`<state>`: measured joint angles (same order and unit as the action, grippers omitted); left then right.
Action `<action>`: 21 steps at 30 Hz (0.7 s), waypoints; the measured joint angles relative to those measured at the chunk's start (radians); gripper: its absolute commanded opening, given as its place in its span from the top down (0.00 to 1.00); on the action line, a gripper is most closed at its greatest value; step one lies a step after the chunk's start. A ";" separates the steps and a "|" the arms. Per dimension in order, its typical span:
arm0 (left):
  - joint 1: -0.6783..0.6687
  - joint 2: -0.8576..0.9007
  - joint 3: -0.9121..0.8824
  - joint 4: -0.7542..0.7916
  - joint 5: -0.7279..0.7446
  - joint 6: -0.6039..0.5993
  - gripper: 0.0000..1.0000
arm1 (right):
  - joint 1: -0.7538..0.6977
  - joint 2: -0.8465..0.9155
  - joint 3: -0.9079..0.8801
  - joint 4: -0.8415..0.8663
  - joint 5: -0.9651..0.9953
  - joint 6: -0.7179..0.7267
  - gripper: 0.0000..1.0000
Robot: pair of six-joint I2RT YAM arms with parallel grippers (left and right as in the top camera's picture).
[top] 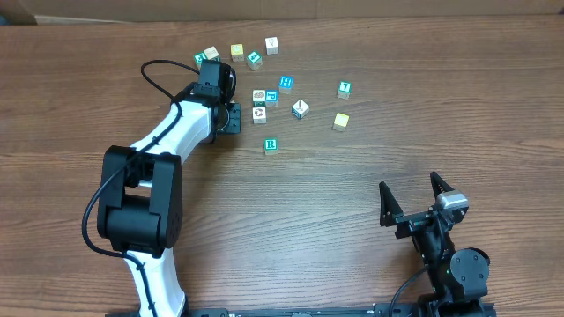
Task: Form a horizontal line
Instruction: 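Lower the left gripper and close on the natural 7 block, then lift the 7 block and carry it right beside the R block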
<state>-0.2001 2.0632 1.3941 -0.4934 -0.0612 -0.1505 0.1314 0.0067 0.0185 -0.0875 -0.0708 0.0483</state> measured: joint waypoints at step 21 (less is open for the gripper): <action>0.000 0.000 0.147 -0.219 0.002 -0.006 0.89 | 0.000 0.000 0.000 0.000 0.000 0.000 0.00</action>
<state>-0.2005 2.0628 1.5410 -0.7128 -0.0593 -0.1570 0.1314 0.0067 0.0185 -0.0875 -0.0704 0.0486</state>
